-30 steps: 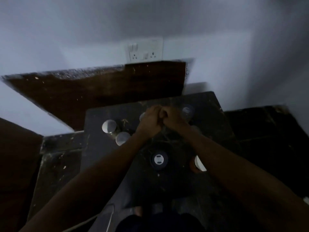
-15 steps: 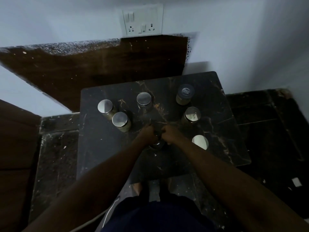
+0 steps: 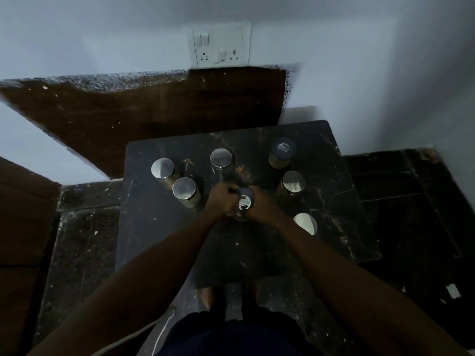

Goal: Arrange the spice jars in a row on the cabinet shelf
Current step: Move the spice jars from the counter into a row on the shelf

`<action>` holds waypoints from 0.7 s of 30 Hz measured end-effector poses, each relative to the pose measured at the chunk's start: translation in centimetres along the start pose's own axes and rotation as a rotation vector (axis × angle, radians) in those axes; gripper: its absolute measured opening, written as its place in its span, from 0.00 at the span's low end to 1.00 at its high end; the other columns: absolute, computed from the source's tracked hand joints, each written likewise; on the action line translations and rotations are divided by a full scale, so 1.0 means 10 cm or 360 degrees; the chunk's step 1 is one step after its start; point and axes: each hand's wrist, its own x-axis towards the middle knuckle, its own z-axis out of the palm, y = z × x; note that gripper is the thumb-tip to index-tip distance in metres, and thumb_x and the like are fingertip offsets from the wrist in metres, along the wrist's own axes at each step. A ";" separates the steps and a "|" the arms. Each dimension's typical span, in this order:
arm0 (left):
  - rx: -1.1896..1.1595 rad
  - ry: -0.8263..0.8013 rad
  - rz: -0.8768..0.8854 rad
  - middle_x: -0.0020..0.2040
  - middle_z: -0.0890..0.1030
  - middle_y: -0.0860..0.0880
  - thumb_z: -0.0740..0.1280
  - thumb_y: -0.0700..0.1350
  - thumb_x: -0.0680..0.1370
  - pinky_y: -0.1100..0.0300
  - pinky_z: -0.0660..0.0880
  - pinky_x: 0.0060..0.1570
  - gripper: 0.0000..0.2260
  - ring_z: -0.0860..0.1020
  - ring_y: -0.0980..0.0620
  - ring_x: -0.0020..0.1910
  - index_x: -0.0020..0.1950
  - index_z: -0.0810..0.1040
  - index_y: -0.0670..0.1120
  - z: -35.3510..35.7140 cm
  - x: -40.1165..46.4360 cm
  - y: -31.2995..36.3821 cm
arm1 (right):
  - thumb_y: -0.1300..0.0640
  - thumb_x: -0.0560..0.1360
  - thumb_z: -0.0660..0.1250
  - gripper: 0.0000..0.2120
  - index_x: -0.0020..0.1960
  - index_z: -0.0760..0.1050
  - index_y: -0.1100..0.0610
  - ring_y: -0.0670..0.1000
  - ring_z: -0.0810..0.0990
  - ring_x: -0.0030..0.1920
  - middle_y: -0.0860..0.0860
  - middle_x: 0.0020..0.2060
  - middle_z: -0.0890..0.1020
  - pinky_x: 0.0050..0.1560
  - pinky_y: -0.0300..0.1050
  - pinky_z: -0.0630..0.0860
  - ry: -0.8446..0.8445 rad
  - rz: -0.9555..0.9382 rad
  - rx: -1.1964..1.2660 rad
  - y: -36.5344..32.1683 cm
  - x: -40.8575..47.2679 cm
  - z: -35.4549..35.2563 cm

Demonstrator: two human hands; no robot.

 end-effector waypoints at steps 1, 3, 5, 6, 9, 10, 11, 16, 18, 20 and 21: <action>-0.0060 0.0060 0.0035 0.59 0.86 0.42 0.66 0.38 0.79 0.51 0.79 0.65 0.13 0.84 0.45 0.59 0.61 0.85 0.41 -0.10 0.01 0.10 | 0.46 0.66 0.81 0.46 0.78 0.64 0.55 0.58 0.73 0.73 0.56 0.73 0.74 0.73 0.57 0.72 0.0050 -0.0056 -0.0020 -0.09 -0.02 -0.11; -0.0211 0.0131 0.0114 0.54 0.87 0.42 0.67 0.39 0.81 0.53 0.82 0.59 0.09 0.85 0.49 0.53 0.57 0.85 0.42 -0.30 0.04 0.30 | 0.41 0.65 0.81 0.54 0.81 0.56 0.52 0.58 0.69 0.76 0.55 0.77 0.67 0.75 0.61 0.68 0.0177 -0.0115 -0.0055 -0.28 -0.06 -0.33; -0.0347 0.0194 0.0210 0.48 0.87 0.47 0.68 0.42 0.82 0.65 0.81 0.43 0.06 0.85 0.60 0.42 0.52 0.85 0.46 -0.52 0.09 0.52 | 0.42 0.66 0.80 0.53 0.81 0.55 0.53 0.56 0.70 0.74 0.56 0.76 0.68 0.75 0.59 0.68 0.0343 -0.0261 -0.0034 -0.47 -0.12 -0.57; -0.0389 0.0233 0.0264 0.45 0.87 0.51 0.69 0.43 0.82 0.70 0.78 0.36 0.05 0.84 0.64 0.38 0.52 0.86 0.48 -0.65 0.11 0.67 | 0.43 0.66 0.81 0.50 0.79 0.59 0.54 0.52 0.73 0.71 0.56 0.73 0.72 0.74 0.58 0.70 0.0442 -0.0373 -0.0025 -0.59 -0.16 -0.72; -0.0559 0.0444 0.0422 0.41 0.86 0.55 0.72 0.45 0.81 0.72 0.77 0.30 0.07 0.83 0.66 0.33 0.55 0.88 0.46 -1.08 0.13 1.14 | 0.39 0.60 0.82 0.45 0.71 0.69 0.52 0.48 0.80 0.63 0.50 0.64 0.79 0.65 0.56 0.78 0.0626 -0.0603 0.0107 -1.01 -0.31 -1.18; -0.0605 0.0522 0.0474 0.41 0.87 0.55 0.72 0.45 0.80 0.71 0.78 0.33 0.07 0.83 0.65 0.35 0.55 0.88 0.47 -1.24 0.11 1.32 | 0.37 0.58 0.82 0.46 0.70 0.69 0.51 0.49 0.81 0.61 0.49 0.62 0.80 0.63 0.55 0.80 0.0667 -0.0648 0.0158 -1.17 -0.37 -1.35; -0.0652 0.0590 0.0523 0.42 0.88 0.54 0.73 0.46 0.80 0.70 0.80 0.37 0.07 0.84 0.65 0.37 0.54 0.89 0.47 -1.39 0.09 1.49 | 0.38 0.57 0.83 0.47 0.70 0.68 0.51 0.49 0.82 0.60 0.48 0.61 0.81 0.61 0.54 0.81 0.0728 -0.0711 0.0194 -1.33 -0.43 -1.50; -0.0847 0.0916 0.0842 0.39 0.89 0.54 0.71 0.48 0.78 0.60 0.82 0.41 0.09 0.87 0.57 0.40 0.42 0.90 0.48 -2.21 -0.21 2.31 | 0.36 0.59 0.82 0.38 0.62 0.64 0.30 0.31 0.79 0.54 0.38 0.55 0.78 0.51 0.23 0.75 0.1025 -0.1168 0.0262 -2.20 -0.87 -2.13; -0.0877 0.1005 0.0983 0.35 0.87 0.55 0.70 0.47 0.79 0.62 0.78 0.37 0.12 0.85 0.58 0.37 0.37 0.88 0.49 -2.53 -0.37 2.62 | 0.36 0.60 0.82 0.38 0.63 0.64 0.34 0.28 0.77 0.51 0.37 0.56 0.77 0.47 0.19 0.72 0.1111 -0.1318 0.0282 -2.51 -1.06 -2.34; -0.0907 0.1060 0.1117 0.33 0.85 0.55 0.69 0.47 0.79 0.64 0.76 0.35 0.14 0.82 0.59 0.35 0.34 0.86 0.51 -2.82 -0.54 2.87 | 0.38 0.61 0.82 0.39 0.64 0.65 0.39 0.30 0.77 0.54 0.36 0.56 0.76 0.48 0.21 0.74 0.1162 -0.1447 0.0326 -2.80 -1.23 -2.53; -0.0918 0.1092 0.1178 0.32 0.85 0.54 0.68 0.48 0.79 0.65 0.75 0.34 0.15 0.82 0.59 0.34 0.33 0.85 0.51 -2.98 -0.65 2.99 | 0.38 0.62 0.82 0.39 0.65 0.65 0.41 0.31 0.77 0.55 0.36 0.56 0.76 0.48 0.23 0.75 0.1194 -0.1511 0.0331 -2.96 -1.29 -2.63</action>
